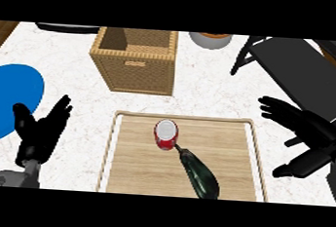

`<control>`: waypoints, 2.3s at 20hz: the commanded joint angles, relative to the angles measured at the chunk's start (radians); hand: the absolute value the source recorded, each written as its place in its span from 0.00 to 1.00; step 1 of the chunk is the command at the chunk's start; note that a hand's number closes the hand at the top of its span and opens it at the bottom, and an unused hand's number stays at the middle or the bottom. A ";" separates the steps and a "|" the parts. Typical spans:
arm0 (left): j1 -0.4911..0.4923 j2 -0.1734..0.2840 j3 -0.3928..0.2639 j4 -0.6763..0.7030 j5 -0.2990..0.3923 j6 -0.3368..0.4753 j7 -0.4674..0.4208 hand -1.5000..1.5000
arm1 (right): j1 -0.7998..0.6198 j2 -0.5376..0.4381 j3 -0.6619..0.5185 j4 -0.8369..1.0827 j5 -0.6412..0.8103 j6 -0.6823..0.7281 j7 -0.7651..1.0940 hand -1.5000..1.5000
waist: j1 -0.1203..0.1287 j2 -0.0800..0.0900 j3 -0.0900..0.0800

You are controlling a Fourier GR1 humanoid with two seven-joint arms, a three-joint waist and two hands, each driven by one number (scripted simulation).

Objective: Pick the eggplant from the tray and place it in the tiered shelf

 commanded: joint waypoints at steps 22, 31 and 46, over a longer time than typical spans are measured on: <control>0.053 -0.051 0.022 -0.057 -0.059 -0.048 0.080 0.50 | -0.194 0.182 0.314 -0.330 0.176 -0.275 0.857 0.00 | 0.010 0.017 0.016; -0.009 -0.071 0.081 0.041 -0.068 -0.091 0.054 0.50 | -0.135 0.176 0.363 -0.326 0.306 -0.276 0.881 0.00 | 0.002 0.018 0.016; 0.011 -0.122 0.103 0.017 -0.122 -0.106 0.065 0.50 | -0.098 0.296 0.447 -0.244 0.504 -0.301 0.863 0.00 | 0.003 0.018 0.016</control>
